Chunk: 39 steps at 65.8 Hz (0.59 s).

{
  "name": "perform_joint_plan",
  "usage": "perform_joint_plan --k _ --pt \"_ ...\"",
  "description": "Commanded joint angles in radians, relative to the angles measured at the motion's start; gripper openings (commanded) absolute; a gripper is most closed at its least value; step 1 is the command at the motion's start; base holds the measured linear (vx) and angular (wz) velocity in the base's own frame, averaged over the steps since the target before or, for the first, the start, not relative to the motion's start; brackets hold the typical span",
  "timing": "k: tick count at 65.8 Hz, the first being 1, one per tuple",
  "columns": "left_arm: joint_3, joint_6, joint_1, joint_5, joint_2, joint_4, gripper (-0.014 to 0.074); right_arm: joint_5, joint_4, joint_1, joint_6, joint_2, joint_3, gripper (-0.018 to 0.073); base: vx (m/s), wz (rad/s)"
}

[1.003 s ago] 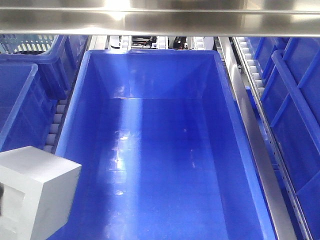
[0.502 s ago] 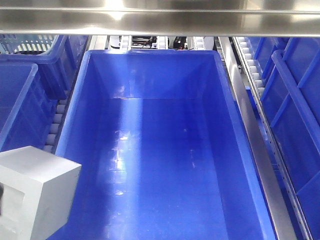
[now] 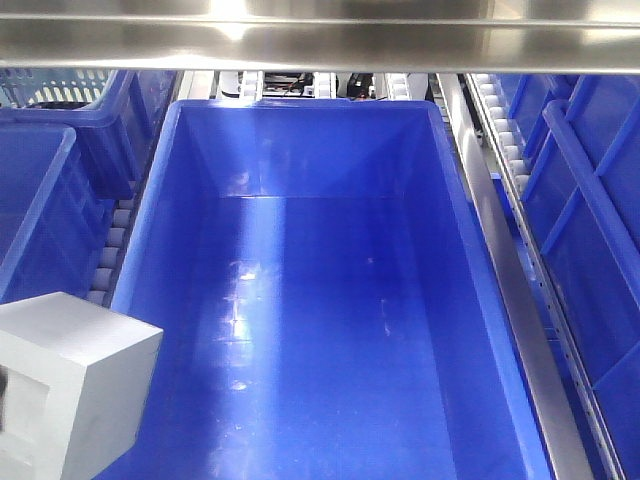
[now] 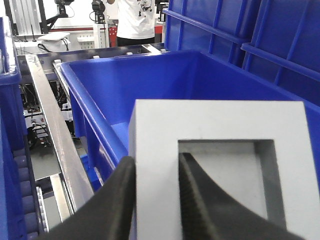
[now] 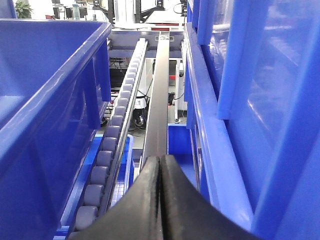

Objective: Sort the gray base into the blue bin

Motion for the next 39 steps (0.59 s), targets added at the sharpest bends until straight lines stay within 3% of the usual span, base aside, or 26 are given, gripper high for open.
perform_joint_plan --k 1,19,27,39 --pt "-0.030 -0.009 -0.006 -0.111 0.006 -0.010 -0.0006 -0.074 -0.006 -0.003 -0.006 -0.012 0.015 -0.0009 0.00 0.00" --pt "-0.030 -0.010 -0.006 -0.104 0.006 -0.010 -0.0006 -0.074 -0.006 -0.003 -0.006 -0.012 0.015 -0.0009 0.00 0.00" --pt "-0.036 -0.010 -0.006 -0.151 0.014 -0.011 -0.0003 -0.074 -0.006 -0.003 -0.006 -0.012 0.015 -0.0009 0.00 0.00" --pt "-0.125 -0.010 -0.006 -0.166 0.102 -0.010 0.0002 -0.074 -0.006 -0.003 -0.006 -0.012 0.015 -0.0009 0.00 0.00"
